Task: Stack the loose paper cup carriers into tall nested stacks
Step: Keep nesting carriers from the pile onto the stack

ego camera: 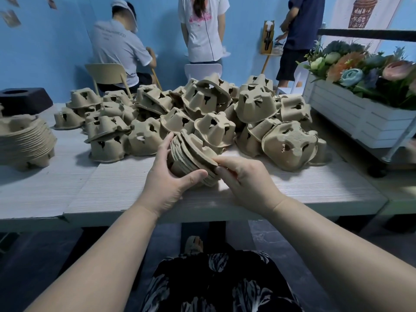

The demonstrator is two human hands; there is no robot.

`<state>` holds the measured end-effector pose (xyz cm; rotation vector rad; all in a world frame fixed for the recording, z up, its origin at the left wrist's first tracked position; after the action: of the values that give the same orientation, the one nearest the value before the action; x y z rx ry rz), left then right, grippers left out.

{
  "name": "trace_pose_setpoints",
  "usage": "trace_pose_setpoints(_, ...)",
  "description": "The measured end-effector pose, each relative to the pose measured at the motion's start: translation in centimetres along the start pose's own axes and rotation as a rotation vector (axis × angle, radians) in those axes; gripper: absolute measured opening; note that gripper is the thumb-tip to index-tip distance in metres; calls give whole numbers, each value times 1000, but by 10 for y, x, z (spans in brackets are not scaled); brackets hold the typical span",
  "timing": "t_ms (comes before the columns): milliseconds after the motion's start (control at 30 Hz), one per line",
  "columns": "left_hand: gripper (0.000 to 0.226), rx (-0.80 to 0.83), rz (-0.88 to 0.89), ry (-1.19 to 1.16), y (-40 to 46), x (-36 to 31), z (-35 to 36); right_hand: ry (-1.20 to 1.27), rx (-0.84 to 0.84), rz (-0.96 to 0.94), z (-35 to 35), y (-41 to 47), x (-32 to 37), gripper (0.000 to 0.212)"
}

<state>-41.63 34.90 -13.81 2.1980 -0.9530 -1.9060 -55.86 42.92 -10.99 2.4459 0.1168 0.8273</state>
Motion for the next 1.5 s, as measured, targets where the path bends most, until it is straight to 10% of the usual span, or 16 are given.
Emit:
trace_pose_setpoints(233, 110, 5, 13, 2, 1, -1, 0, -43, 115, -7, 8, -3, 3, 33)
trace_pose_setpoints(500, 116, 60, 11, -34, 7, -4, 17, -435, -475, 206, -97, -11, -50, 48)
trace_pose_setpoints(700, 114, 117, 21, -29, 15, -7, 46, -498, -325, 592, -120, -16, -105, 77)
trace_pose_setpoints(1000, 119, 93, 17, -39, 14, -4, 43, -438, -443, 401, -121, -19, -84, 58)
trace_pose_setpoints(1500, 118, 97, 14, -18, 13, -3, 42, -470, -83, 532, -91, -9, -88, 38)
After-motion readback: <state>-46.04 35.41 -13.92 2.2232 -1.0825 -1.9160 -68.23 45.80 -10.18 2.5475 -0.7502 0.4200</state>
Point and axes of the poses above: each hand's wrist, its own y-axis towards the middle knuckle, its own z-axis out of the palm, x = y × z, the point moved 9 cm from there along y, towards the middle knuckle, and after that the axes turned 7 degrees about z, right-handed, at the moved point
